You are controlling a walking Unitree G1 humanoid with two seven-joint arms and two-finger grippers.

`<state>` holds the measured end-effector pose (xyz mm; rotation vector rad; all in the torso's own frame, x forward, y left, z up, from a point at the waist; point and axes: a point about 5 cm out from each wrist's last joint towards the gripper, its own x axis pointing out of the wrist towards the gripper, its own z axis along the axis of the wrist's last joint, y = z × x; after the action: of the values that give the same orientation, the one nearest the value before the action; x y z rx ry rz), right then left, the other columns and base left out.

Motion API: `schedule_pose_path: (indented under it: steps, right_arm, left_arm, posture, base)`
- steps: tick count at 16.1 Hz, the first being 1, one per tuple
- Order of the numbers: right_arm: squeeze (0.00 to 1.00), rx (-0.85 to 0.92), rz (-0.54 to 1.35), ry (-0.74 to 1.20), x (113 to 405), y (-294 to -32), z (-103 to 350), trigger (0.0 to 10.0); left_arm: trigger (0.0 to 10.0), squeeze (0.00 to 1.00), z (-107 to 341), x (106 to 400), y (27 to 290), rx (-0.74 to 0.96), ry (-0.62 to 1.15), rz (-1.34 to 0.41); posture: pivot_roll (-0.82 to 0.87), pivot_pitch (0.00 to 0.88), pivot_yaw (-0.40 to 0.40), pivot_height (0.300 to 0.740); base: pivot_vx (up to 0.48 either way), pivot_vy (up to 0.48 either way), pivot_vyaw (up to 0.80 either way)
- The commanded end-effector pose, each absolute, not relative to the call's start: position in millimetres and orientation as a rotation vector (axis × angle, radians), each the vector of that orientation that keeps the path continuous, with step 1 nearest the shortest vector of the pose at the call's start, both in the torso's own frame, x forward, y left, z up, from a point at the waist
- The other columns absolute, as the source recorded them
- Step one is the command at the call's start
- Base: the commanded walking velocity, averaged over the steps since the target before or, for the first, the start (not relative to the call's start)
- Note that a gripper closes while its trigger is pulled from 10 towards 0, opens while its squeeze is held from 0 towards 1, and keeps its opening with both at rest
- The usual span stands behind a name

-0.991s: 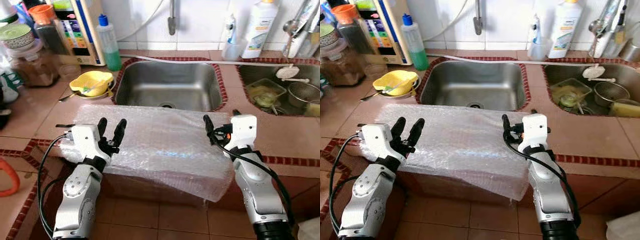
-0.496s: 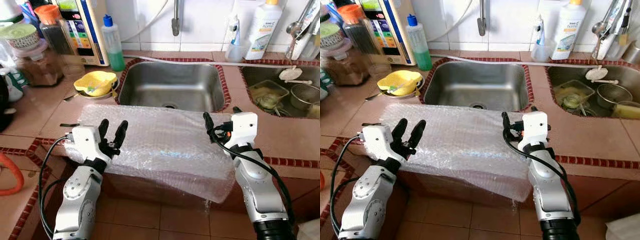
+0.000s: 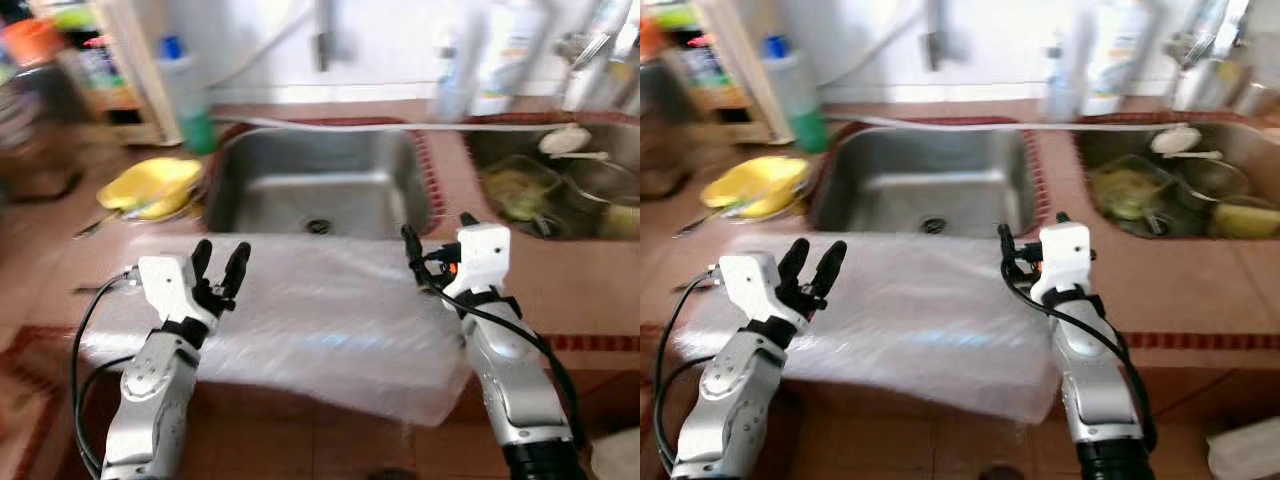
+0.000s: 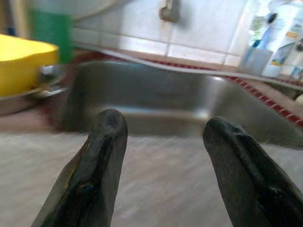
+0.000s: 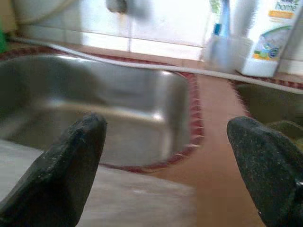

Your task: Kitchen organization

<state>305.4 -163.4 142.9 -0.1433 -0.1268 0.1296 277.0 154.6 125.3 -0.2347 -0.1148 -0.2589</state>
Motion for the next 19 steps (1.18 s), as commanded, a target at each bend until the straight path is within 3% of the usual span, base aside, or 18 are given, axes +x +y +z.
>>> schedule_pose_path:
  steps: [1,3,19]
  right_arm:
    - [0.0,-0.144,0.142,-0.151,305,-159,149,10.0]
    - [0.0,-0.143,0.146,-0.15,305,-158,148,10.0]
    - [0.0,-0.169,0.207,-0.179,304,-147,151,10.0]
  left_arm:
    - [10.0,0.0,126,275,159,-0.22,-0.112,-0.255]
    - [10.0,0.0,125,274,159,-0.22,-0.108,-0.255]
    - [10.0,0.0,146,278,170,-0.136,-0.207,-0.155]
  posture:
    - [-0.17,0.105,0.056,0.74]
    - [-0.17,0.106,0.057,0.74]
    - [-0.15,0.1,0.061,0.74]
  base:
    - [0.33,0.0,0.0]
    - [0.326,0.0,0.0]
    - [0.0,0.0,0.0]
